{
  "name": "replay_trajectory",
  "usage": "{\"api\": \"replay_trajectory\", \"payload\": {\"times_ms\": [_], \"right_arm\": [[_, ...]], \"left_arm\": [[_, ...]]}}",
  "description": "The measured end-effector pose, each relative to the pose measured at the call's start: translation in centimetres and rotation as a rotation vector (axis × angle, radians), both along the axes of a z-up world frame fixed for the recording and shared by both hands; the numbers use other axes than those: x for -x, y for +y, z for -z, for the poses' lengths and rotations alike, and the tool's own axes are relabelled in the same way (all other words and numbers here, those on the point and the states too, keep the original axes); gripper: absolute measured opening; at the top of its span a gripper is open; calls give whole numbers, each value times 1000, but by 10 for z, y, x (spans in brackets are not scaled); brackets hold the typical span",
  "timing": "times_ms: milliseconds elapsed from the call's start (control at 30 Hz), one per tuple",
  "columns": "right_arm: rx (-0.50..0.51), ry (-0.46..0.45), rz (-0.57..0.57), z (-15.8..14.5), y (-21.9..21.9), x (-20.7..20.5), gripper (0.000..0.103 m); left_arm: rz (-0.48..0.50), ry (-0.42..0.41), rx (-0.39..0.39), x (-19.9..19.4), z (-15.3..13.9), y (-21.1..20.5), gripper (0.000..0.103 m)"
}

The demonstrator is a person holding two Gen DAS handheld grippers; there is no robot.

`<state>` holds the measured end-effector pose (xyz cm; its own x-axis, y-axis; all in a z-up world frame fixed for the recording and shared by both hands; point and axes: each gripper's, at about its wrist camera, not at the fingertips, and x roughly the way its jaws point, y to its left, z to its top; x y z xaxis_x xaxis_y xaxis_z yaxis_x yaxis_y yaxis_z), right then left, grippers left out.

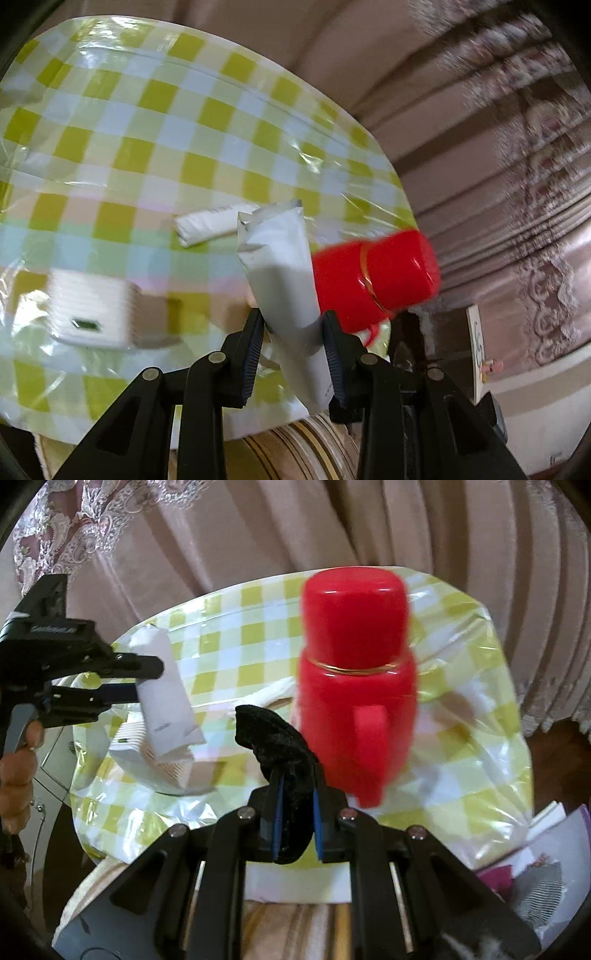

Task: Organize soft objects
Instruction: 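Lift and carry the black sock and white packet toward the white box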

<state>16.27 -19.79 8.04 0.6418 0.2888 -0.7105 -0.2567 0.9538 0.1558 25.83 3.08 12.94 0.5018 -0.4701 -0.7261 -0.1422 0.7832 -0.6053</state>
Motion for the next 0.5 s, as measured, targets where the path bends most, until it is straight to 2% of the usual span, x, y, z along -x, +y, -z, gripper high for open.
{"api": "replay_trajectory", "payload": {"times_ms": [233, 500], "right_arm": [[26, -13, 58, -4, -44, 17, 16], [42, 3, 159, -5, -119, 40, 17]], "left_arm": [[94, -17, 45, 22, 2, -46, 34], [195, -9, 93, 41, 14, -98, 34]]}}
